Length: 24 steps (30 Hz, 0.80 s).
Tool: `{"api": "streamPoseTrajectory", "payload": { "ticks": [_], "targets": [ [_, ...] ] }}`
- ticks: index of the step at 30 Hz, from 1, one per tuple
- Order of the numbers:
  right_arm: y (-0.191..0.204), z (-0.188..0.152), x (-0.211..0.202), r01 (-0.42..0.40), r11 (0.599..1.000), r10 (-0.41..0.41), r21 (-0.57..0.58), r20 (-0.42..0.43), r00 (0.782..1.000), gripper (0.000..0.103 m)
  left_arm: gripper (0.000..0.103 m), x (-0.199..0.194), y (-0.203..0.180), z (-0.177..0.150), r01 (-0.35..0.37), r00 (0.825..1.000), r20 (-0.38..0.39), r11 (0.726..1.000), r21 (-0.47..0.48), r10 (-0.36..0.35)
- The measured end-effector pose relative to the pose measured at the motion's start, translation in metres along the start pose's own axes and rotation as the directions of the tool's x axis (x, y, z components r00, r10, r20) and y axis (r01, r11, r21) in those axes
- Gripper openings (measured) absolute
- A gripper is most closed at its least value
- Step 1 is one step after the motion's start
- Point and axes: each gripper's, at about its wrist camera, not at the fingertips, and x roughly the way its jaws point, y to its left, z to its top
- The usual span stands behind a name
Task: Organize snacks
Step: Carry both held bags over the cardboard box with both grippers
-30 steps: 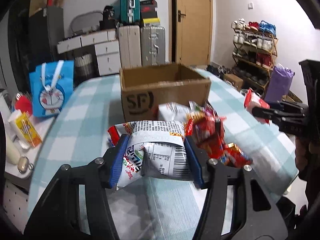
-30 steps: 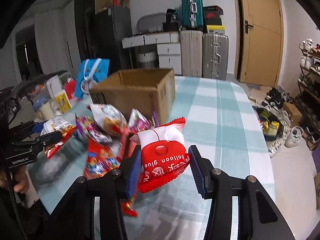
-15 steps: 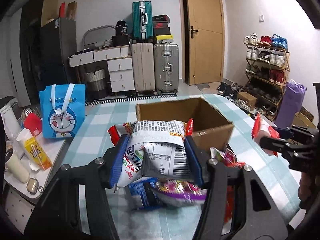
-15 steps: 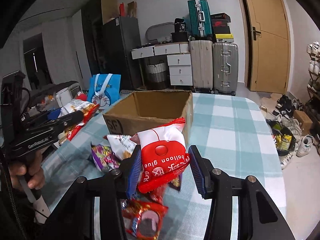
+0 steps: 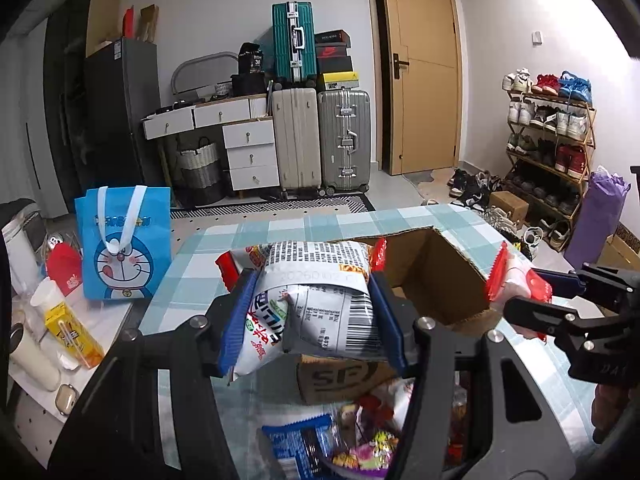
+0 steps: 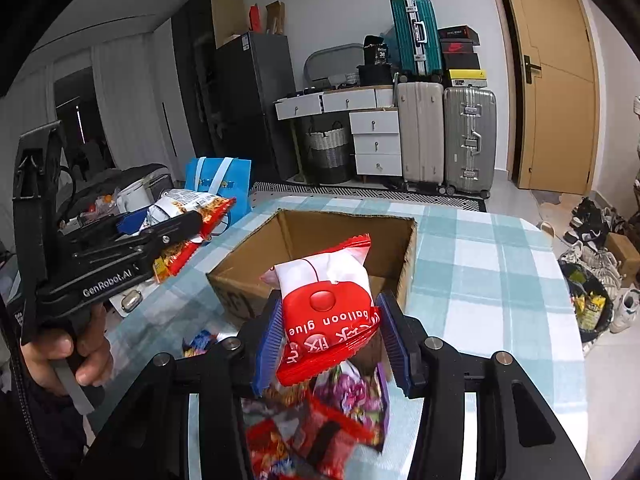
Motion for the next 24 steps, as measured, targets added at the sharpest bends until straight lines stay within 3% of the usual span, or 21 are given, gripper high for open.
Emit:
{"api": "streamPoseTrajectory", "payload": {
  "ticks": [14, 24],
  "targets": [
    [-0.008, 0.016, 0.049, -0.012, 1.000, 0.012, 0.012, -0.042, 0.999, 0.047, 0.054, 0.073, -0.010, 0.008, 0.002, 0.998, -0.058, 1.000, 0.006, -0.002],
    [-0.014, 0.020, 0.071, -0.018, 1.000, 0.019, 0.015, -0.068, 0.997, 0.047, 0.054, 0.099, -0.018, 0.004, 0.011, 0.996, -0.091, 1.000, 0.015, -0.009]
  ]
}}
